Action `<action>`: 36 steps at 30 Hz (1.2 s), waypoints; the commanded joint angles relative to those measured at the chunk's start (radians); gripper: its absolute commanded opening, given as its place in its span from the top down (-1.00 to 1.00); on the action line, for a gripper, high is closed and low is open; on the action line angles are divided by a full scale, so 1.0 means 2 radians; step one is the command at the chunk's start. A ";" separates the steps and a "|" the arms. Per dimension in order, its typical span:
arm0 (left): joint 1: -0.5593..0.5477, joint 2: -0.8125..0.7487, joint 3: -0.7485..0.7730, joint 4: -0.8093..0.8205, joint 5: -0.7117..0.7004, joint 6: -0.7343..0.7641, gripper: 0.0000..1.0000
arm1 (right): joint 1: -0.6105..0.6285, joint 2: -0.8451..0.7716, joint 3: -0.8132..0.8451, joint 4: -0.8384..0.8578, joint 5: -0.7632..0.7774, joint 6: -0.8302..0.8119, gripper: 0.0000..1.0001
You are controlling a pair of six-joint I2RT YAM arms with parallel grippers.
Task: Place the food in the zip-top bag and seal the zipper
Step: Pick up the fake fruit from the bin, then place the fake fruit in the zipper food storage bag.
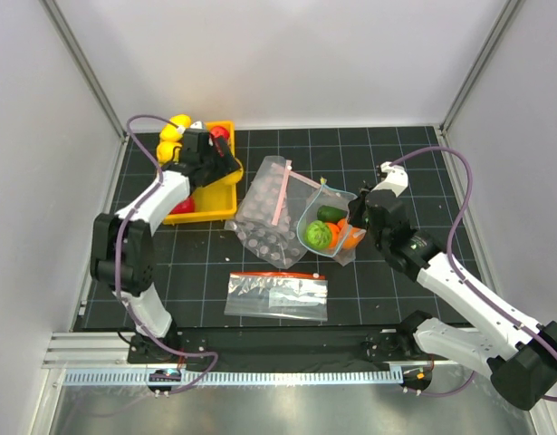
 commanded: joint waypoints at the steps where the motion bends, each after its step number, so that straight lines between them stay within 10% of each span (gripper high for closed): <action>1: -0.036 -0.063 -0.010 0.014 0.052 -0.033 0.24 | -0.001 -0.011 0.009 0.029 0.000 -0.003 0.98; 16: -0.287 -0.256 -0.160 0.096 -0.096 0.055 0.21 | -0.002 -0.014 0.009 0.028 0.004 -0.012 0.98; 36: -0.380 -0.282 -0.202 0.180 -0.049 0.122 0.21 | -0.001 -0.005 0.007 0.033 -0.014 -0.007 0.98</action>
